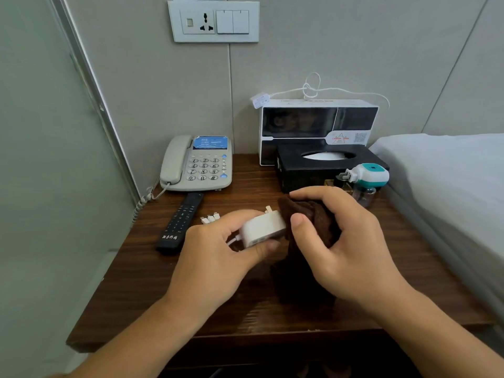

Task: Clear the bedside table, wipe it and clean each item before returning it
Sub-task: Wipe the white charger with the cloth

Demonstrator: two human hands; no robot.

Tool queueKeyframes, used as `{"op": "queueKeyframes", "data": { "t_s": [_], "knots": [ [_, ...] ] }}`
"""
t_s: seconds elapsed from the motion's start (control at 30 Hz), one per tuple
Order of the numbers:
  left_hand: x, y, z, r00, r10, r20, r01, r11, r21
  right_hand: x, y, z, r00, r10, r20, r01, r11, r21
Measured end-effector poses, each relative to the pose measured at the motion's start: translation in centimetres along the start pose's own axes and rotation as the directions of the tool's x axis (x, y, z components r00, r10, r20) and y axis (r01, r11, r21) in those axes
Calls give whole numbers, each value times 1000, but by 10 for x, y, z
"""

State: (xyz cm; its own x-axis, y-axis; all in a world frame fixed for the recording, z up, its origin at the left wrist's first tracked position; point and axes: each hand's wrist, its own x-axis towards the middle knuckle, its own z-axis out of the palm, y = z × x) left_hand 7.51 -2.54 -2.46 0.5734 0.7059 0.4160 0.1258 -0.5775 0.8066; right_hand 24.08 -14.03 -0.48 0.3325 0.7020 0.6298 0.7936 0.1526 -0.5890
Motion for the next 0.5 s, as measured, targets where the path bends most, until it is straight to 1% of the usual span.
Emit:
{"op": "queueKeyframes", "data": {
  "t_s": [0.07, 0.17, 0.23, 0.3, 0.4, 0.5],
  "knots": [
    [-2, 2, 2, 999, 34, 20, -35, 998, 55, -1, 1, 3, 999, -17, 43, 19, 999, -45],
    [-2, 2, 4, 999, 34, 19, -35, 998, 47, -2, 5, 4, 995, -20, 94, 26, 998, -60],
    [-2, 0, 7, 999, 33, -17, -32, 999, 38, -6, 2, 8, 993, -69, 98, 77, 994, -81],
    [-1, -1, 11, 999, 45, -28, -44, 998, 47, -14, -6, 12, 982, -137, 132, 152, 982, -114],
    [-1, -1, 14, 994, 113, 6, -113, 988, 102, -19, -13, 14, 955, -217, 203, 250, 956, -155],
    [0, -2, 13, 985, 167, 31, -170, 971, 166, -19, -12, 9, 931, -261, 254, 304, 941, -147]
  ]
}}
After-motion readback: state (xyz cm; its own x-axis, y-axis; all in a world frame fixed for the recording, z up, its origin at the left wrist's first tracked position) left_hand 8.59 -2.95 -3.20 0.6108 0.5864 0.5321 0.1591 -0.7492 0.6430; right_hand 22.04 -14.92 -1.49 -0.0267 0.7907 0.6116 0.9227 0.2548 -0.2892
